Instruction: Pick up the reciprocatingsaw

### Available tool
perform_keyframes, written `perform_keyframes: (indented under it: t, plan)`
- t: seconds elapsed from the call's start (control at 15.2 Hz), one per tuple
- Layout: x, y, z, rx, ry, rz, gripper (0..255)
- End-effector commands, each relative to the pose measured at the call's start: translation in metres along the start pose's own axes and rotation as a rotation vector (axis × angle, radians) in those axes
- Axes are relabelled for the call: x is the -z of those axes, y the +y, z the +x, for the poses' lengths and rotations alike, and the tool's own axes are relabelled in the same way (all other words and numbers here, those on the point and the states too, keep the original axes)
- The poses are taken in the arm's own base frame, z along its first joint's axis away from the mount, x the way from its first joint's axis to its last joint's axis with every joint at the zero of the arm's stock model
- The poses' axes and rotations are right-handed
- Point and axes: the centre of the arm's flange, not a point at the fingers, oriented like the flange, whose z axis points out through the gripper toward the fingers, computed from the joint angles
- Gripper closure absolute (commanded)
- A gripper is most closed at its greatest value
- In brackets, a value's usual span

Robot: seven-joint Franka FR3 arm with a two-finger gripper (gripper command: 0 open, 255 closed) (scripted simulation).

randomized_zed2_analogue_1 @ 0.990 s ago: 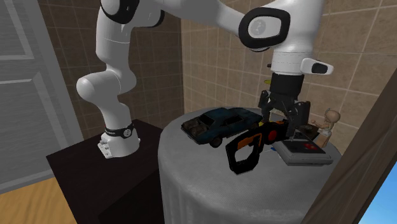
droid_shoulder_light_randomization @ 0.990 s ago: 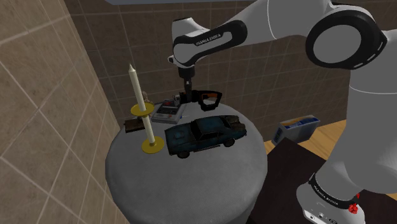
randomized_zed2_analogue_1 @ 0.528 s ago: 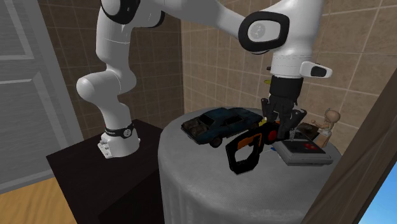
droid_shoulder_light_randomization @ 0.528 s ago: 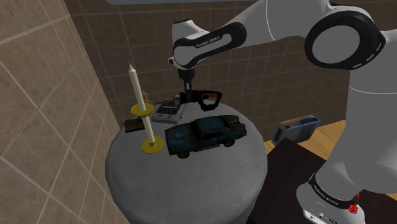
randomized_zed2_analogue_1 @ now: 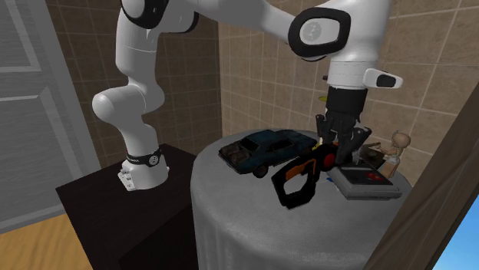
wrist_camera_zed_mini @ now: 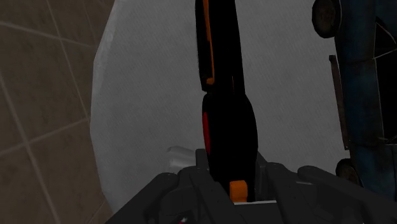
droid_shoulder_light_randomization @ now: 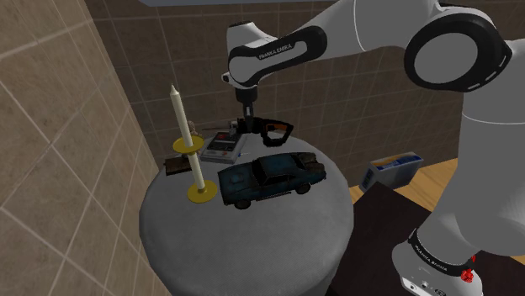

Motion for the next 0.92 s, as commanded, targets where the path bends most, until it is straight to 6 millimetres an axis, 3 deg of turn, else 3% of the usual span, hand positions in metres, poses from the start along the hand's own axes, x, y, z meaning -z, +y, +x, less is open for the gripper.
perform_keyframes:
  t: [0.0, 0.73, 0.86]
  plan:
    - [0.011, 0.0, -0.001, 0.0, 0.0, 0.0, 255]
    - [0.069, 0.002, -0.003, 0.0, 0.0, 0.0, 255]
    - [0.07, 0.002, -0.003, 0.0, 0.0, 0.0, 255]
